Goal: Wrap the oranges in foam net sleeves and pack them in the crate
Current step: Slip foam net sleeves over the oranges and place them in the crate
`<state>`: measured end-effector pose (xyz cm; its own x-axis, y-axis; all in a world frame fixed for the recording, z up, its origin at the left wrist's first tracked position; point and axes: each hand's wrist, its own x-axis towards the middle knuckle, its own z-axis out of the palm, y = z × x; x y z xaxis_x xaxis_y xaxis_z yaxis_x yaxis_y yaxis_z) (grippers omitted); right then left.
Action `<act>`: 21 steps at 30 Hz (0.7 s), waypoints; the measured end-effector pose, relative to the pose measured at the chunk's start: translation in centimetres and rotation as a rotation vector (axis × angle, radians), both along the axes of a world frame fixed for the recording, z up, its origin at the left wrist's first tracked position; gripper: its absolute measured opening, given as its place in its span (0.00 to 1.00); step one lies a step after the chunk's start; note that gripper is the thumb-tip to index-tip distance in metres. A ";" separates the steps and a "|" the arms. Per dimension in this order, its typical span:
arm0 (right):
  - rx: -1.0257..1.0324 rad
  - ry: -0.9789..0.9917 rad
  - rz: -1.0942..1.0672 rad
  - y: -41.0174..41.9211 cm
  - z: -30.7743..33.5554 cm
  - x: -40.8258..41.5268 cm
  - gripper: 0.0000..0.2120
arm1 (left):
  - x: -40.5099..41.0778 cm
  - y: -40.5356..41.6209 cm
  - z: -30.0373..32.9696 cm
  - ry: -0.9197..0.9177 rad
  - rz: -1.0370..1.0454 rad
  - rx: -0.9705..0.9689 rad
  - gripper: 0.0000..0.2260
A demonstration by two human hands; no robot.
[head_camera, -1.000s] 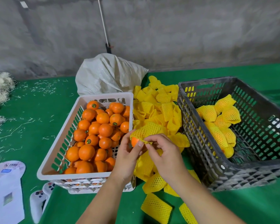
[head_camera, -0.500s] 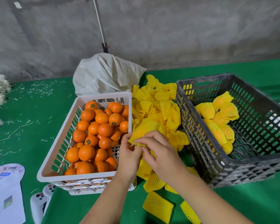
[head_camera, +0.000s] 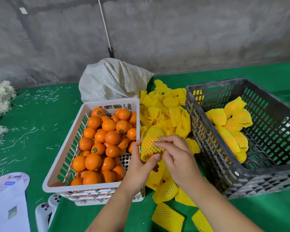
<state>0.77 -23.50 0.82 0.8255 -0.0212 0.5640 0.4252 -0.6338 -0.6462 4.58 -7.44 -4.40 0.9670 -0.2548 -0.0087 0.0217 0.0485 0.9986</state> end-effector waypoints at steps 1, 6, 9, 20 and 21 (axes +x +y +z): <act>-0.007 -0.024 -0.006 0.2 0.1 -0.1 0.18 | 0.0 0.0 0.0 0.003 0.009 -0.012 0.31; 0.046 -0.020 0.095 0.5 0.1 -0.9 0.13 | -0.2 0.1 0.0 -0.064 0.053 -0.076 0.25; 0.510 0.293 0.012 1.2 0.7 -1.3 0.25 | -0.1 0.1 0.0 -0.087 0.031 -0.035 0.30; 0.885 0.597 0.029 1.3 -0.4 0.7 0.49 | -1.2 -0.8 0.1 -0.154 -0.007 0.011 0.35; 0.898 0.566 -0.003 0.7 -0.4 1.2 0.50 | -1.2 -0.7 0.0 -0.158 0.005 -0.012 0.35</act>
<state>1.94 -22.81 0.39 0.9623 -0.2413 -0.1259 -0.0849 0.1733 -0.9812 3.39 -8.12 -4.35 0.9574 -0.2487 0.1467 -0.1359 0.0601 0.9889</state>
